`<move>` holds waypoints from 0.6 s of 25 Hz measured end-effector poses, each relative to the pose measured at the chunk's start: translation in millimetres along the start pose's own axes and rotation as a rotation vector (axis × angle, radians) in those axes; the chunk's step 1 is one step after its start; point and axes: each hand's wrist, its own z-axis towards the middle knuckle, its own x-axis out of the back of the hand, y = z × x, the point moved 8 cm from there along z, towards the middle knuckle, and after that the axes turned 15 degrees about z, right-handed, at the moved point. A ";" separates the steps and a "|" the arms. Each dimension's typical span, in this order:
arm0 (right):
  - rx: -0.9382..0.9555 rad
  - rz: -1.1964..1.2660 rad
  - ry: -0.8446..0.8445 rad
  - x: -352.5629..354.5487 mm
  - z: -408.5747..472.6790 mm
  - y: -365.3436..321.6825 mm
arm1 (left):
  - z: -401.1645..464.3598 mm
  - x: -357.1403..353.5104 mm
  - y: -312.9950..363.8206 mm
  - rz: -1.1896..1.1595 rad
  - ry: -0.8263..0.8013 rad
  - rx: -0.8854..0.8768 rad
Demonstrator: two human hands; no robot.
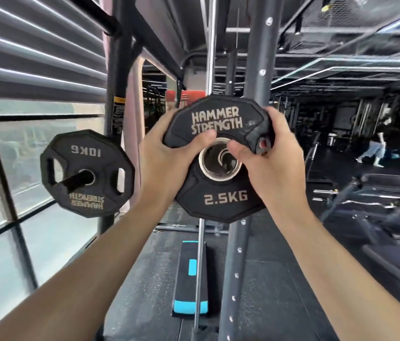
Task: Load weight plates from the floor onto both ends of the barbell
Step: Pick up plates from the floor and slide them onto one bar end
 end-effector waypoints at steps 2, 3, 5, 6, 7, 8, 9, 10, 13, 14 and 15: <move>-0.046 0.027 0.013 14.5 -1.3 26.6 | -4.8 -23.8 -6.3 0.046 -0.048 -0.006; -0.063 0.044 0.023 19.9 -2.0 39.8 | -5.8 -33.3 -11.2 0.071 -0.066 -0.014; -0.095 0.083 0.038 25.9 -3.8 65.5 | -6.2 -50.3 -25.1 0.109 -0.108 -0.015; -0.108 0.096 0.039 26.2 -5.2 76.7 | -6.2 -57.7 -33.5 0.123 -0.130 -0.008; -0.122 0.103 0.037 25.8 -6.6 87.4 | -6.6 -64.0 -42.9 0.139 -0.146 0.002; -0.133 0.109 0.033 25.2 -7.1 97.0 | -6.9 -69.1 -51.4 0.154 -0.156 0.013; -0.144 0.117 0.029 24.6 -7.1 105.5 | -7.2 -73.2 -58.8 0.165 -0.159 0.023; -0.153 0.129 0.023 24.6 -5.6 113.7 | -6.6 -77.1 -65.2 0.169 -0.158 0.032; -0.154 0.169 -0.016 22.1 5.2 125.9 | 0.8 -84.6 -74.2 0.169 -0.153 0.026; -0.157 0.171 -0.031 20.4 9.1 127.9 | 3.3 -86.5 -76.0 0.175 -0.154 0.021; -0.163 0.160 -0.043 18.7 12.0 129.8 | 5.7 -88.2 -78.9 0.184 -0.159 0.022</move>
